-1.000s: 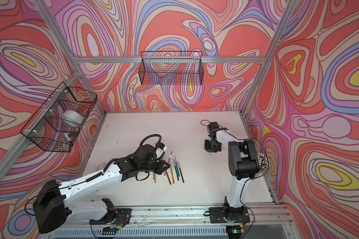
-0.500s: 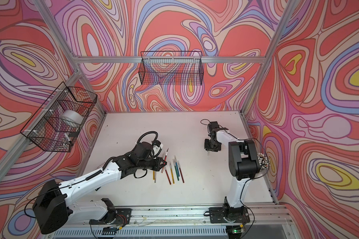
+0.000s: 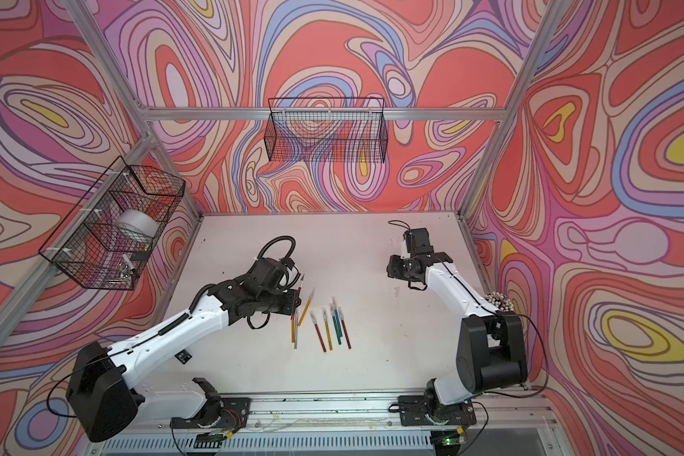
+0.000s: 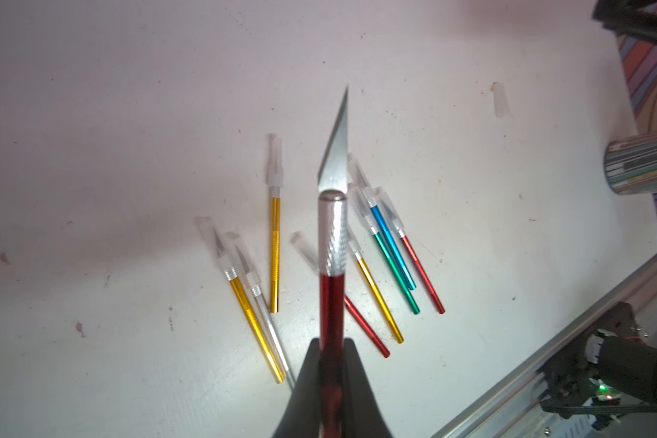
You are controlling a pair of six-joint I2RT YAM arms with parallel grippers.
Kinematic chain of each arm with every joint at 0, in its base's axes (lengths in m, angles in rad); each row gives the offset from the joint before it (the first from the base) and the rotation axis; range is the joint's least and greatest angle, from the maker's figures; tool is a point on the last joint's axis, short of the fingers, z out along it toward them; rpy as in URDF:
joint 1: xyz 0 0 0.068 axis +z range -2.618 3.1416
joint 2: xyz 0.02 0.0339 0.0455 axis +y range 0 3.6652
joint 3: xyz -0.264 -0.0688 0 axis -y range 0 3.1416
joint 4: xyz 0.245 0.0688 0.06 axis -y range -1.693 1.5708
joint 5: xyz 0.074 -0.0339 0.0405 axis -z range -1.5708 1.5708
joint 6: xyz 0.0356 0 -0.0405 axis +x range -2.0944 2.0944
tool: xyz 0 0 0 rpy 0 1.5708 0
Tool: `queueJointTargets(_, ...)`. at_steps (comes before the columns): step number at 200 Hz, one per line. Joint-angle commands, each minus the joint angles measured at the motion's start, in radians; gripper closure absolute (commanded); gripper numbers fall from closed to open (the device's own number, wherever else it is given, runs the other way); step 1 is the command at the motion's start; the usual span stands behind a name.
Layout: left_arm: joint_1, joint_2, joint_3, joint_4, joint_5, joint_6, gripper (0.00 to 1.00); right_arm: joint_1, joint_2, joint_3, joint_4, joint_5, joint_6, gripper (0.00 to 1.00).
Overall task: Remove protective caps from carving knives
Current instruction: Place the protective sleeve at the center of the board, then place the carving knife at the center of the board.
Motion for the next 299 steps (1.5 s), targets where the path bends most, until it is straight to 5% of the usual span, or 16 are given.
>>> queueJointTargets(1, 0.022, 0.045, 0.042, -0.109, -0.078, 0.053, 0.94, 0.034, -0.092, -0.050, 0.057, -0.096, 0.015, 0.43)
queueJointTargets(104, 0.167, 0.226, 0.132, -0.182, -0.162, 0.137, 0.94, 0.069, -0.359, -0.127, 0.053, -0.321, 0.041, 0.02)
queueJointTargets(299, 0.303, 0.462, 0.227, -0.191, -0.274, 0.175, 0.91, 0.070, -0.379, -0.144, 0.063, -0.325, 0.048, 0.02)
